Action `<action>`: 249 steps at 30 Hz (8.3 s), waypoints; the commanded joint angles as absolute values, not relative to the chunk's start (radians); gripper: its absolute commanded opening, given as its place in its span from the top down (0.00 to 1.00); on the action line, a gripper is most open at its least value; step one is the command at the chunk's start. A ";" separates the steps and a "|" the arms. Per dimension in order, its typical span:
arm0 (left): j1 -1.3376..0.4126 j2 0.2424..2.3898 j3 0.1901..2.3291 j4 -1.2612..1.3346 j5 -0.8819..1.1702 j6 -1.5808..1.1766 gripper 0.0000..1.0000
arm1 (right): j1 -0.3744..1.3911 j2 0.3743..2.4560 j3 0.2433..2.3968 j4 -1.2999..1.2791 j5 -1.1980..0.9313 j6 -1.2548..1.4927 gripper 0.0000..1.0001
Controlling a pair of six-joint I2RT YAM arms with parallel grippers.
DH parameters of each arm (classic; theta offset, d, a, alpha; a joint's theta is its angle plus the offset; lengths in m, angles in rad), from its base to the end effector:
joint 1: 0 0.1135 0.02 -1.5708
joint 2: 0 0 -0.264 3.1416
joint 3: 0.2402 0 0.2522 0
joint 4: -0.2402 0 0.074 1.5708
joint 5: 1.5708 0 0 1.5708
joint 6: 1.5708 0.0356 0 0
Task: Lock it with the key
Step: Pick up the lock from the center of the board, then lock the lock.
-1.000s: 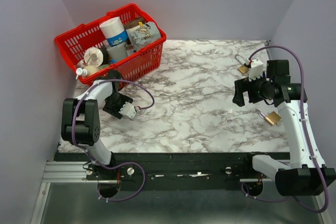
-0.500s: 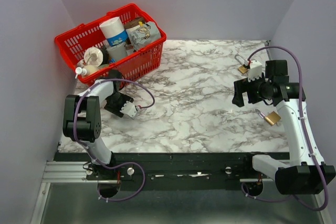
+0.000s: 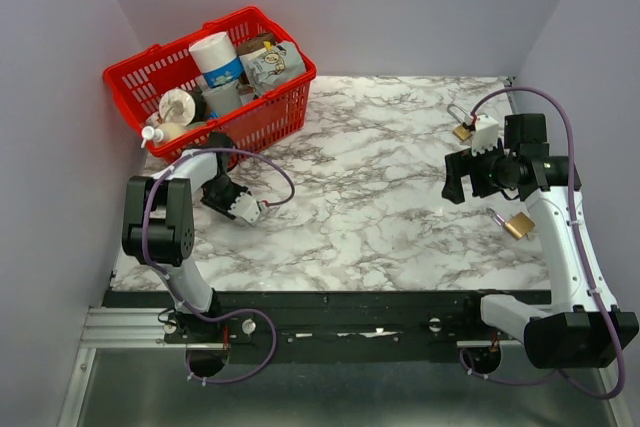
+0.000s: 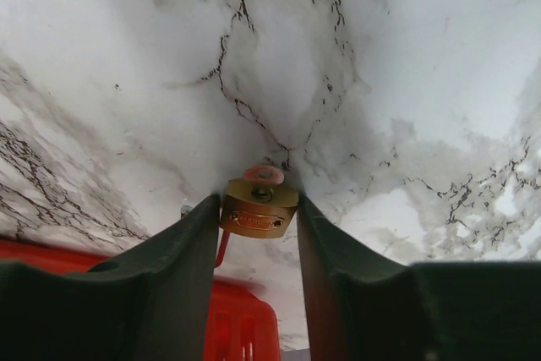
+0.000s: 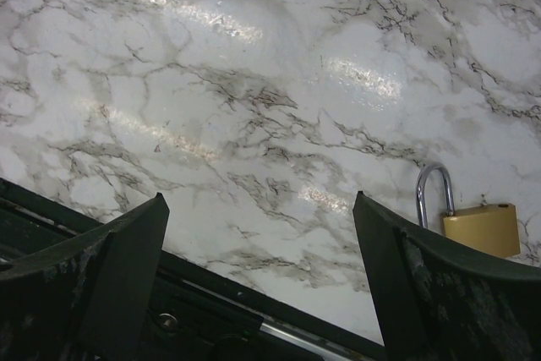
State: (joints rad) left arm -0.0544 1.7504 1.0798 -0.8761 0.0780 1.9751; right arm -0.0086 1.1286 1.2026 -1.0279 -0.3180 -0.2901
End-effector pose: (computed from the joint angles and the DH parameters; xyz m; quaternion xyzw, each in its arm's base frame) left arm 0.2984 -0.0190 0.1586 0.8489 0.5270 -0.0125 0.0389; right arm 0.2093 0.0093 0.3421 -0.1796 0.9247 0.1046 0.3189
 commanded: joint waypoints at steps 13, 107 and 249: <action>-0.182 1.539 1.038 -0.804 0.376 2.528 0.81 | -0.015 1.103 1.181 -0.986 -0.434 -0.201 0.00; -0.830 1.585 1.621 -0.655 0.382 0.844 0.82 | 0.407 1.318 1.029 -0.153 -0.597 0.655 0.84; -0.839 1.216 1.356 -0.419 0.769 0.046 1.00 | 0.632 1.123 1.258 -0.591 -1.012 -0.341 0.99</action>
State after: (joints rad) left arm -0.7944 1.1950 1.3663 -0.6422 0.7353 0.1108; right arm 0.5858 1.0981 1.2381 -0.7219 -0.9501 -0.3820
